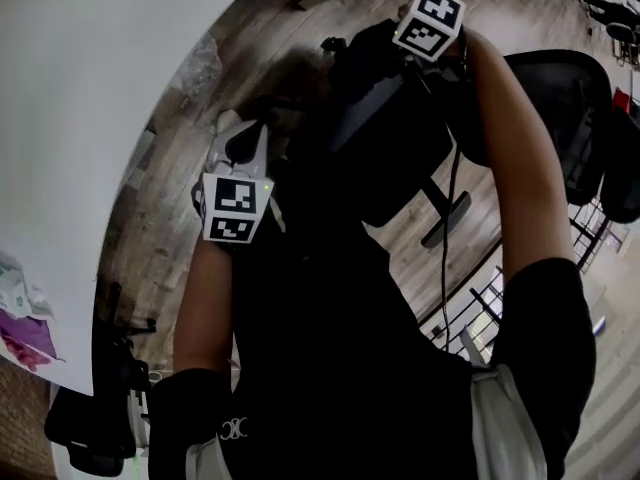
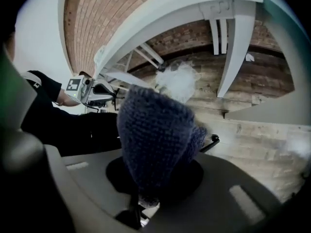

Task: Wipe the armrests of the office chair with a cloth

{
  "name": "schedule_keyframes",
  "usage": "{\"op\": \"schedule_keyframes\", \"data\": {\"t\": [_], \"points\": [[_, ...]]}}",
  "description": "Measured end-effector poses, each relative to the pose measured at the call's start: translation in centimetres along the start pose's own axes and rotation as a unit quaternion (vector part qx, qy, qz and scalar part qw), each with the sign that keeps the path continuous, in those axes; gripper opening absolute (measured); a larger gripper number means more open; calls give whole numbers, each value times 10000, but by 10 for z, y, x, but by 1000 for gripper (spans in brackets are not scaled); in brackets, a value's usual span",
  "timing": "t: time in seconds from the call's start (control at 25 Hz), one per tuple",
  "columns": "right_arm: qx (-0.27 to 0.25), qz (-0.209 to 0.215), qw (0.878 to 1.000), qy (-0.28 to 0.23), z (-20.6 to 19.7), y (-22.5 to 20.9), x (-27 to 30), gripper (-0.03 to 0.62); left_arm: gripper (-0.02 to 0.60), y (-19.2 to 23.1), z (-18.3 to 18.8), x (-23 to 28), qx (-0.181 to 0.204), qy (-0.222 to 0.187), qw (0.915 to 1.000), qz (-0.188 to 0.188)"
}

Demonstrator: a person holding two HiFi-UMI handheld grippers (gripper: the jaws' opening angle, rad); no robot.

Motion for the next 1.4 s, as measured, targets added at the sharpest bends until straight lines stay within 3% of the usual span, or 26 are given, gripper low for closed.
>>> {"op": "schedule_keyframes", "data": {"t": [0.16, 0.28, 0.36, 0.6, 0.84, 1.04, 1.16, 1.4], "points": [[-383, -359, 9907, 1252, 27, -28, 5, 55, 6, -6, -8, 10, -157, 28, 9996, -241], [-521, -545, 9687, 2365, 28, -48, 27, 55, 6, -14, -19, 17, -212, 176, 9991, -315], [-517, -472, 9574, 2803, 30, -62, 41, 55, 6, -13, -21, 24, -196, 189, 9989, -369], [-519, 572, 9411, 3292, 30, -67, 97, 54, 6, -3, -23, 36, -194, 185, 9984, -492], [-527, 751, 9163, 3898, 31, -72, 122, 54, 6, -2, -19, 42, -167, 154, 9981, -567], [-417, 860, 8911, 4437, 13, -76, 145, 54, 6, -8, -32, 44, -422, 272, 9967, -638], [-379, 774, 8941, 4395, 14, -83, 149, 54, 6, -7, -36, 46, -383, 305, 9966, -663], [-471, 372, 9235, 3788, 15, -107, 167, 54, 6, -5, -36, 52, -313, 321, 9969, -646]]}}
Point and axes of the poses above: the fingertips, and each gripper's own axes: x forward along the fingers, y to its left, z out of its top, the point moved 8 cm from there along -x, backward along the fingers, and after that the axes turned 10 degrees about x, right-handed, at the moved point
